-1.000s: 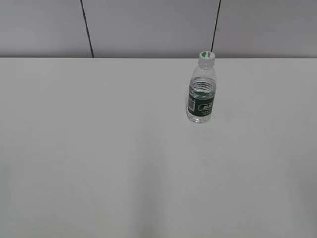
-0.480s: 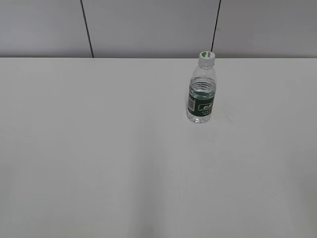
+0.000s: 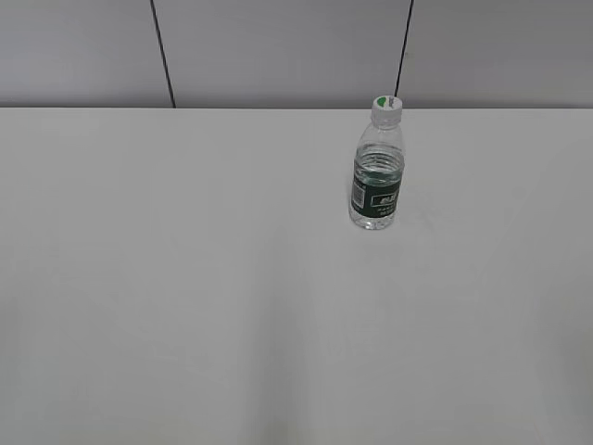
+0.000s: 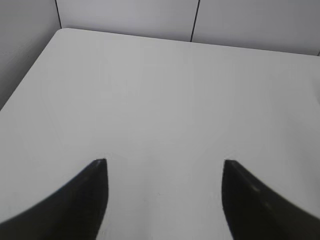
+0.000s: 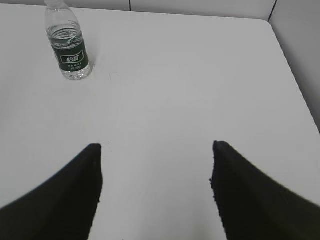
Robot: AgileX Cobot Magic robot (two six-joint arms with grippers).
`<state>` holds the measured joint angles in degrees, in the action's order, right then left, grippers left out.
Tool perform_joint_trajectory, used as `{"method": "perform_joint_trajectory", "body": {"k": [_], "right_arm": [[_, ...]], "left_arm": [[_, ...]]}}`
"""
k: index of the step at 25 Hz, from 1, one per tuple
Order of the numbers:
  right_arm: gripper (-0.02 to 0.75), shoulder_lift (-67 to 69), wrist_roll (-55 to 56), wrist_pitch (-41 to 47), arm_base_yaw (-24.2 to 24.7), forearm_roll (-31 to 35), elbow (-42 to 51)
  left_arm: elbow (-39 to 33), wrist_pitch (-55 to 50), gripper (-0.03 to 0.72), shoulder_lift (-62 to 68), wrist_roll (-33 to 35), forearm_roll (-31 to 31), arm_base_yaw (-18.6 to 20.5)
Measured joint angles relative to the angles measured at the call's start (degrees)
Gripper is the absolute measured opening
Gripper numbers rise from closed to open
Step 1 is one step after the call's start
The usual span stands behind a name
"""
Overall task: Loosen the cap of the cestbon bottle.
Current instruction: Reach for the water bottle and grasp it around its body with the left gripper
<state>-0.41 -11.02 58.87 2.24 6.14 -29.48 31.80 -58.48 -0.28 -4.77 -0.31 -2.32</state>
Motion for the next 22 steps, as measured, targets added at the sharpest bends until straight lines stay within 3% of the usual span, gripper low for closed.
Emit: {"method": "perform_joint_trajectory", "body": {"k": [3, 11, 17, 22], "right_arm": [[0.522, 0.0, 0.0, 0.0, 0.0, 0.0, 0.0], [0.522, 0.0, 0.0, 0.0, -0.3, 0.0, 0.0], [0.522, 0.0, 0.0, 0.0, -4.2, 0.0, 0.0], [0.522, 0.0, 0.0, 0.0, -4.7, 0.0, 0.0]], "left_arm": [[0.0, 0.0, 0.575, 0.1, 0.0, 0.0, 0.0], [0.4, 1.3, 0.587, 5.5, 0.2, -2.1, 0.0], [1.2, 10.4, 0.587, 12.2, 2.3, -4.4, 0.0], [1.2, 19.9, 0.585, 19.3, 6.2, -5.7, 0.0]]}}
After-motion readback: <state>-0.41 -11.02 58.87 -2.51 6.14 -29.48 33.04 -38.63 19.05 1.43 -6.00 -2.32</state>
